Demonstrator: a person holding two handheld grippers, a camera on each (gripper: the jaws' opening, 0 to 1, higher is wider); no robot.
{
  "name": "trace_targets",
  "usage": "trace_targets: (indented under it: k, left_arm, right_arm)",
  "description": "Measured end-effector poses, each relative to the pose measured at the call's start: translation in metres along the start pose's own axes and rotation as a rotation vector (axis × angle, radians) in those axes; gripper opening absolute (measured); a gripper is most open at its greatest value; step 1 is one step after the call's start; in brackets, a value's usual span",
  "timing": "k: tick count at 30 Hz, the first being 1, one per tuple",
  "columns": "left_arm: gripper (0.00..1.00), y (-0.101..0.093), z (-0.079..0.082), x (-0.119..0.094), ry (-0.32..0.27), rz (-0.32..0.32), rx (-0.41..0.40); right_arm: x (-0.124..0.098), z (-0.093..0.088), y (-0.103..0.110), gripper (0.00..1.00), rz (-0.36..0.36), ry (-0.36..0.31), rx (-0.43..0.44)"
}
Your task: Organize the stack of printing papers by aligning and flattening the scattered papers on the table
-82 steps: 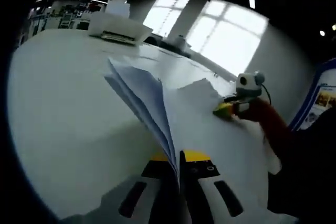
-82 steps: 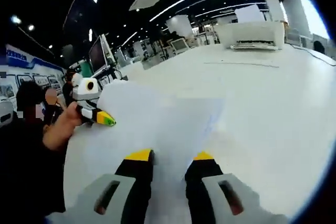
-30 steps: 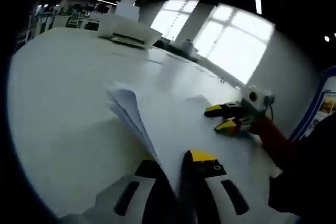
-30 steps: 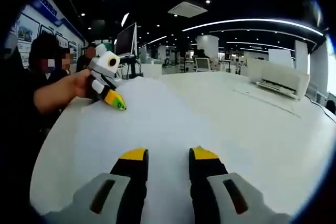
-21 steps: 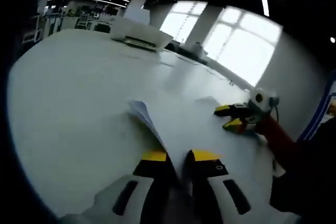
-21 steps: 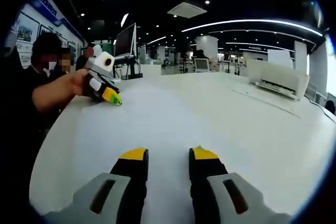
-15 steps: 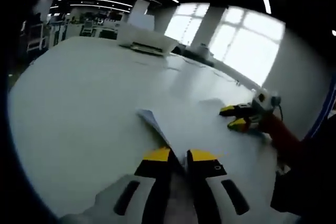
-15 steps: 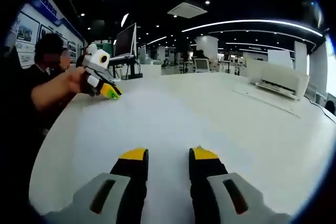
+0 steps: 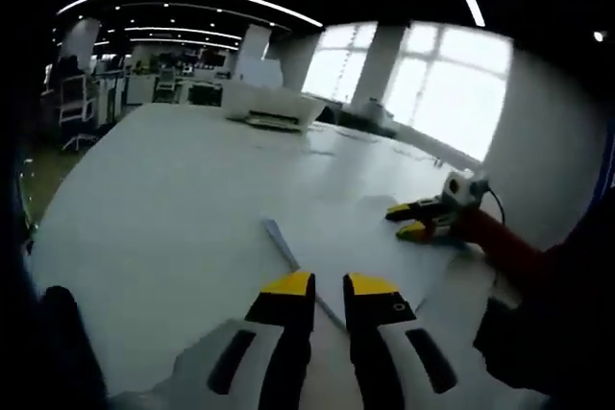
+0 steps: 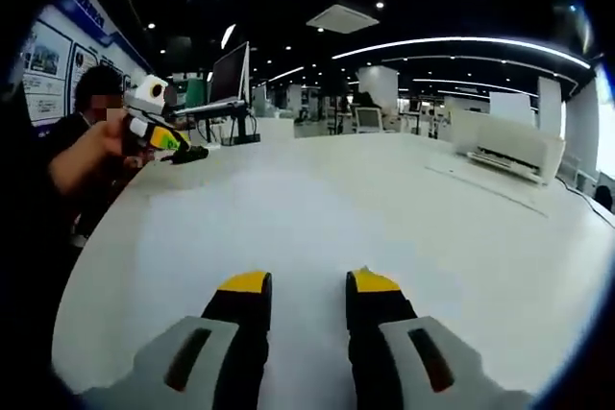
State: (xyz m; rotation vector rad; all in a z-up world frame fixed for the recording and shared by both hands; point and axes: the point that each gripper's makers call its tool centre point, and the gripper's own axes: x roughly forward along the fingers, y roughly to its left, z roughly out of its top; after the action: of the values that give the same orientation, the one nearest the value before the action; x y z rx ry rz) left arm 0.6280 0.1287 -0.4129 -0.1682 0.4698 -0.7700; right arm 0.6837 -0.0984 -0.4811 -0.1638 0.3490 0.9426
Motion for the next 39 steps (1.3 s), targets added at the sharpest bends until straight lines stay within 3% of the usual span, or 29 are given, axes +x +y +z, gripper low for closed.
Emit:
trace_targets:
  k: [3, 10, 18, 24, 28, 39]
  left_arm:
    - [0.18, -0.008, -0.005, -0.011, -0.003, -0.008, 0.000]
    - [0.21, -0.003, -0.010, -0.032, -0.007, -0.009, -0.001]
    - [0.22, 0.006, -0.023, -0.053, -0.018, 0.034, -0.022]
    - [0.25, 0.005, -0.030, -0.064, -0.030, 0.052, -0.020]
    - [0.25, 0.005, -0.033, -0.068, -0.041, 0.056, -0.024]
    - [0.29, 0.001, -0.034, -0.085, -0.075, 0.077, 0.003]
  right_arm:
    - [0.000, 0.000, -0.001, 0.27, 0.000, 0.002, 0.001]
    - [0.000, 0.000, 0.001, 0.27, -0.003, 0.006, 0.001]
    - [-0.004, 0.003, 0.000, 0.27, -0.005, 0.016, 0.045]
    - [-0.022, 0.016, 0.003, 0.30, -0.012, -0.013, 0.043]
    - [-0.037, 0.008, 0.005, 0.35, -0.025, -0.001, 0.045]
    - [-0.081, 0.014, 0.022, 0.39, -0.033, -0.015, 0.090]
